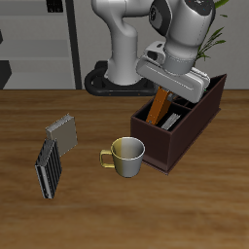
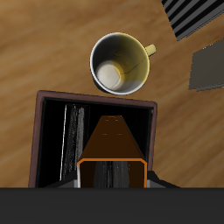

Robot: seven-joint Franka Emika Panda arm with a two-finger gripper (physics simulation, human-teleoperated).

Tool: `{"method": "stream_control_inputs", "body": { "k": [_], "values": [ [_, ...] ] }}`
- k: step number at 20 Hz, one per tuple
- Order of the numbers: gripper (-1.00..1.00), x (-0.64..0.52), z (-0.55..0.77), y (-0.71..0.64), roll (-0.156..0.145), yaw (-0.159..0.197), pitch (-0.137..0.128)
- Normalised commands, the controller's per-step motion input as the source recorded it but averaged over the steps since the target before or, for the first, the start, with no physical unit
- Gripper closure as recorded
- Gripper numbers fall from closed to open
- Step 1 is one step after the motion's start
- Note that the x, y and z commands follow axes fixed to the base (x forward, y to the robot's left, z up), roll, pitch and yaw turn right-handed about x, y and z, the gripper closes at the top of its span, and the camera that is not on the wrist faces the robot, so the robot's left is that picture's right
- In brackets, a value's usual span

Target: Place the green book into the left desk caddy's left compartment and place the black book into the left desk caddy's right compartment and place the orange book into the left desk caddy's right compartment

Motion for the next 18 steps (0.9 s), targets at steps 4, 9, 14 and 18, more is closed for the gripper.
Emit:
{"method": "stream_control_inputs", "body": {
  "k": [4,9,14,18],
  "values": [
    [1.00,0.04,-0.11,-0.04,-0.001,-0.009,0.024],
    [1.00,0.03,-0.22,-0.03,0.004,0.005,0.041],
    [1.00,0.01,-0.21,-0.07,-0.003,-0.015,0.043],
    [1.00,0.04,-0.21,0.03,0.028,-0.001,0.037]
  ]
}}
